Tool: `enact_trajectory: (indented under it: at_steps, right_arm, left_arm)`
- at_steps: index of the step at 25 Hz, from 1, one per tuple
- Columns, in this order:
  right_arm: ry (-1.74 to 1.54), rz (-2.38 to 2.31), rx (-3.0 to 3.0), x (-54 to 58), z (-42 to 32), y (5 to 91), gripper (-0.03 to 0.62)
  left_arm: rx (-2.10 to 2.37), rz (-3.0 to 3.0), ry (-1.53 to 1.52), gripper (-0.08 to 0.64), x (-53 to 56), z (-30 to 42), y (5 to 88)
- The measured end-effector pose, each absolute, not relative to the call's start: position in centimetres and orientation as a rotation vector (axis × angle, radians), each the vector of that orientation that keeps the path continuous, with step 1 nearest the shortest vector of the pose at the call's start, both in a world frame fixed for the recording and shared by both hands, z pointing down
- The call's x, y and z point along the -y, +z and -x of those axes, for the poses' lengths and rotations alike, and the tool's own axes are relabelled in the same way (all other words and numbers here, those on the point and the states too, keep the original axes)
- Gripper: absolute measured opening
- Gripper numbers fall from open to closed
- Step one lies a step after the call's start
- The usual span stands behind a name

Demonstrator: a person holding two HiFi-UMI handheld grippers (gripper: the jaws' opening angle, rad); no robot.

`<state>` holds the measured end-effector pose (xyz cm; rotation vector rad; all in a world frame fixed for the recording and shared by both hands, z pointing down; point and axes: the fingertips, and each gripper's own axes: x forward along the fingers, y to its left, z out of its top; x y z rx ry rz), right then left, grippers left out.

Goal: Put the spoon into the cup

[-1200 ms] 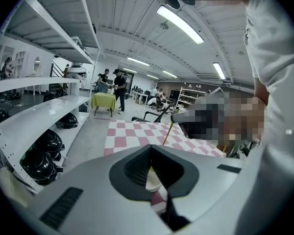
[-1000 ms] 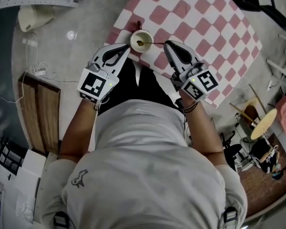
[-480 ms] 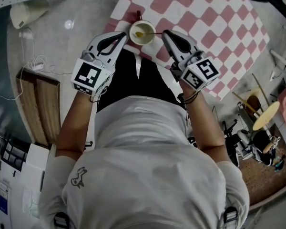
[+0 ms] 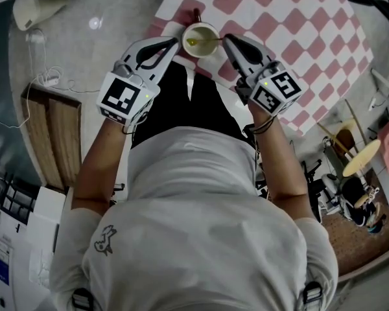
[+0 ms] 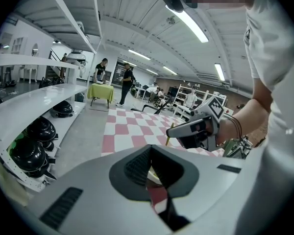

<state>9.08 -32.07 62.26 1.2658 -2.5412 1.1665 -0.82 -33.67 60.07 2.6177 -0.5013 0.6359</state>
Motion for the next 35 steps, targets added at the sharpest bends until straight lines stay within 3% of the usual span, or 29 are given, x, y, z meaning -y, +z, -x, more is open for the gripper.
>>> enact_trajectory:
  at_steps: [16,20,35]
  right_arm:
    - [1.224,-1.312,2.503,32.8,-9.5,63.6,0.038]
    - [1.227,-1.308,2.476,32.7,-9.8,63.9,0.094]
    - [1.170,-1.320,2.493,29.8,-11.9,61.6,0.106]
  left_arm:
    - [0.429,-2.628,0.616,0.014,32.2,-0.9,60.1]
    - [0.435,-2.606,0.601,0.014,32.1,-1.1,60.0]
    - [0.532,-2.657,0.601,0.014,30.5,-1.8,57.5]
